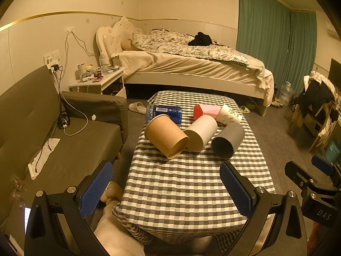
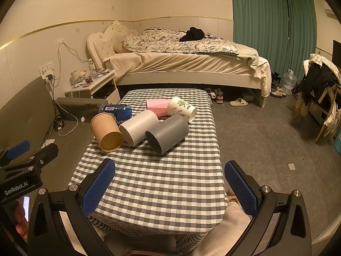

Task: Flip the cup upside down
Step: 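Reach the right tool to the pink hexagonal cup and grasp it, then lift the pink cup with the right tool toward the left tool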

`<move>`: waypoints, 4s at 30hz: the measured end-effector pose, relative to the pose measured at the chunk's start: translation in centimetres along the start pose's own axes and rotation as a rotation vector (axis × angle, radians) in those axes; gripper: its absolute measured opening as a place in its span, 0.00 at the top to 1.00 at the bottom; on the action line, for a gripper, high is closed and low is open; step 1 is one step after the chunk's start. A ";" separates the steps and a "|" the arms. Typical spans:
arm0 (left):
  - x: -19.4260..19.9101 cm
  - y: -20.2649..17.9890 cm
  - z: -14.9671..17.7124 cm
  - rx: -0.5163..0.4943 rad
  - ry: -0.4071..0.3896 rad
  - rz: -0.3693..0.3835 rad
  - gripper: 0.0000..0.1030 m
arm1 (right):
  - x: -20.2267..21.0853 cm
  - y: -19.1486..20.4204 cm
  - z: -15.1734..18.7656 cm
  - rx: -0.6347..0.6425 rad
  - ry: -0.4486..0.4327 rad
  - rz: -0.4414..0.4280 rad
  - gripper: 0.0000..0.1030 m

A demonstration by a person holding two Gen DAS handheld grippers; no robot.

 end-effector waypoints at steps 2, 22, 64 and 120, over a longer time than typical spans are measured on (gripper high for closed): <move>0.0 0.0 0.0 0.000 -0.001 0.000 0.00 | 0.0 0.0 0.0 0.000 0.000 0.000 0.00; -2.1 1.1 -0.7 0.026 0.028 -0.046 0.00 | -1.4 0.7 -0.9 0.029 0.019 -0.048 0.00; -26.0 3.6 -9.1 0.106 0.154 -0.192 0.00 | -39.5 6.4 -12.1 0.954 0.448 -0.489 0.18; -5.3 6.4 0.5 0.062 0.060 -0.172 0.00 | -14.5 8.9 5.8 -0.020 0.303 -0.086 0.39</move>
Point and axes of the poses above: each gripper's, at about its wrist camera, not at the fingertips, and x roughly against the way its jaws point, y to its left, z to its underside, the point moved 8 cm from there along -x, roughly the way its jaws point, and after that the axes turned 10 degrees about x, right-handed, at the moved point
